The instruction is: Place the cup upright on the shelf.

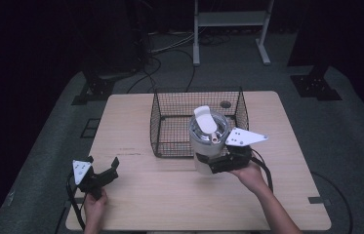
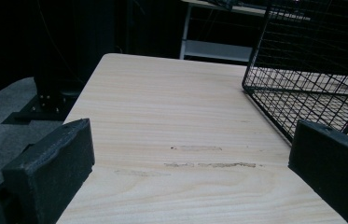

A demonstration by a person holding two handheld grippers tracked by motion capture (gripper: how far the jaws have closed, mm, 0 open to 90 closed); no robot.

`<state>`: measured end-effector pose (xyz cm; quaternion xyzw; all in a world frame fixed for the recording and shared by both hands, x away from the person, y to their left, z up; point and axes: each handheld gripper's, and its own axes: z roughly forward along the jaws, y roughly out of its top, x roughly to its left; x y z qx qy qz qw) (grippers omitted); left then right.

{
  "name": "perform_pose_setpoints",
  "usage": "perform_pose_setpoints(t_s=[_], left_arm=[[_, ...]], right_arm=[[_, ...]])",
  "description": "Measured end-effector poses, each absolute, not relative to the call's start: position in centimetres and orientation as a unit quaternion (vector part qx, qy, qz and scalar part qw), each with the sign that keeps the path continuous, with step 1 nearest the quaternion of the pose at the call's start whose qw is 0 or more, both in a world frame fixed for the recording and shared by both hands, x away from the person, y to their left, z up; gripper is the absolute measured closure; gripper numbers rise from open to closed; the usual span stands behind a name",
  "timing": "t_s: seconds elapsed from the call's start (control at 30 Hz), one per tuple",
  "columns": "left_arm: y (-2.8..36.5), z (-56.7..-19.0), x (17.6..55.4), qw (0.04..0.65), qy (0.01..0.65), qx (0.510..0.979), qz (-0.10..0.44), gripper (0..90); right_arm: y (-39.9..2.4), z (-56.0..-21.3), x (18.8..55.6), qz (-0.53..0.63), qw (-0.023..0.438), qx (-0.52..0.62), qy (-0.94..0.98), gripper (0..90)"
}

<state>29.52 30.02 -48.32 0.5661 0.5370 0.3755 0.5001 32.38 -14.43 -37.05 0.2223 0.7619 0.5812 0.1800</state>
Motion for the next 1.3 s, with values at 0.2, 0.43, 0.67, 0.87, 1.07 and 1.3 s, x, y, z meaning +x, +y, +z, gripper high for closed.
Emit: perform_pose_setpoints(t_s=[0.2,0.43,0.67,0.87,1.07,1.3], left_arm=[[30.0,-48.3,29.6,0.501,0.538,0.563,0.376,0.0],[30.1,-48.3,29.6,0.501,0.539,0.565,0.374,0.0],[30.1,-48.3,29.6,0.500,0.541,0.563,0.373,0.0],[30.1,-48.4,29.6,0.503,0.538,0.564,0.373,0.0],[30.0,-48.3,29.6,0.501,0.537,0.567,0.374,0.0],[30.1,-48.3,29.6,0.501,0.540,0.564,0.372,0.0]], right_arm=[[-13.8,-35.5,33.7,0.581,0.181,0.217,0.763,8.7],[-12.9,-34.0,35.6,0.587,0.172,0.218,0.760,8.7],[-11.4,-32.5,37.6,0.584,0.179,0.216,0.762,8.6],[-10.1,-31.6,38.9,0.574,0.187,0.208,0.770,8.6],[-9.1,-30.8,40.2,0.574,0.188,0.202,0.771,8.6],[-8.3,-30.2,42.4,0.575,0.188,0.206,0.769,8.6]])
